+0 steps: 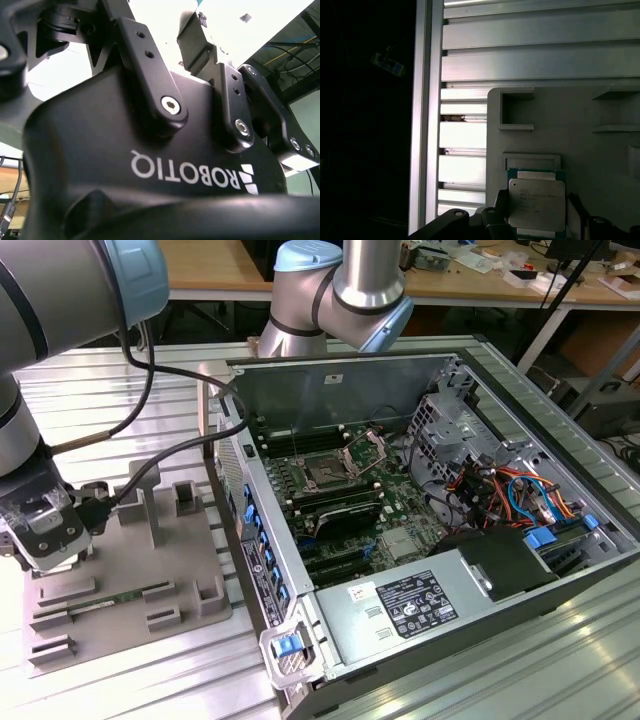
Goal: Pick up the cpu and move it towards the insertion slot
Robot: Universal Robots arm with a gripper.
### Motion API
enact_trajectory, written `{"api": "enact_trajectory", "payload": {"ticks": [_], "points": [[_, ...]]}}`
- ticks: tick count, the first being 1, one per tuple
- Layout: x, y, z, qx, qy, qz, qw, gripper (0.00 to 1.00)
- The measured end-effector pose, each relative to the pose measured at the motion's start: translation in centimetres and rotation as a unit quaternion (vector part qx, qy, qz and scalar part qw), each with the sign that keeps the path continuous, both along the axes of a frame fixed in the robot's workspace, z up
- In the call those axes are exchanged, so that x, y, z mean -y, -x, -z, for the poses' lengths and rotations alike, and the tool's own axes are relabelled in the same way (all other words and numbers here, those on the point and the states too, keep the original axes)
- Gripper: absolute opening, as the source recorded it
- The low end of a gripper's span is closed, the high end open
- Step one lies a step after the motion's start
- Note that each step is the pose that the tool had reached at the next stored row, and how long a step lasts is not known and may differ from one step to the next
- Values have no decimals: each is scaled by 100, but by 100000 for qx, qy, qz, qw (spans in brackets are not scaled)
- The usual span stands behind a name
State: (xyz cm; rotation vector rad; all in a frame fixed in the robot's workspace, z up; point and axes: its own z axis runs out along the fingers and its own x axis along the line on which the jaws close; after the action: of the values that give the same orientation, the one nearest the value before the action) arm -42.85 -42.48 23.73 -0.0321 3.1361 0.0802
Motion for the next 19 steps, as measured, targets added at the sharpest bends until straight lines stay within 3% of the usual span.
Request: {"api": "enact_trajectory", "payload": {"ticks": [19], "points": [[0, 0, -88, 3, -2, 1, 100000, 54]]}}
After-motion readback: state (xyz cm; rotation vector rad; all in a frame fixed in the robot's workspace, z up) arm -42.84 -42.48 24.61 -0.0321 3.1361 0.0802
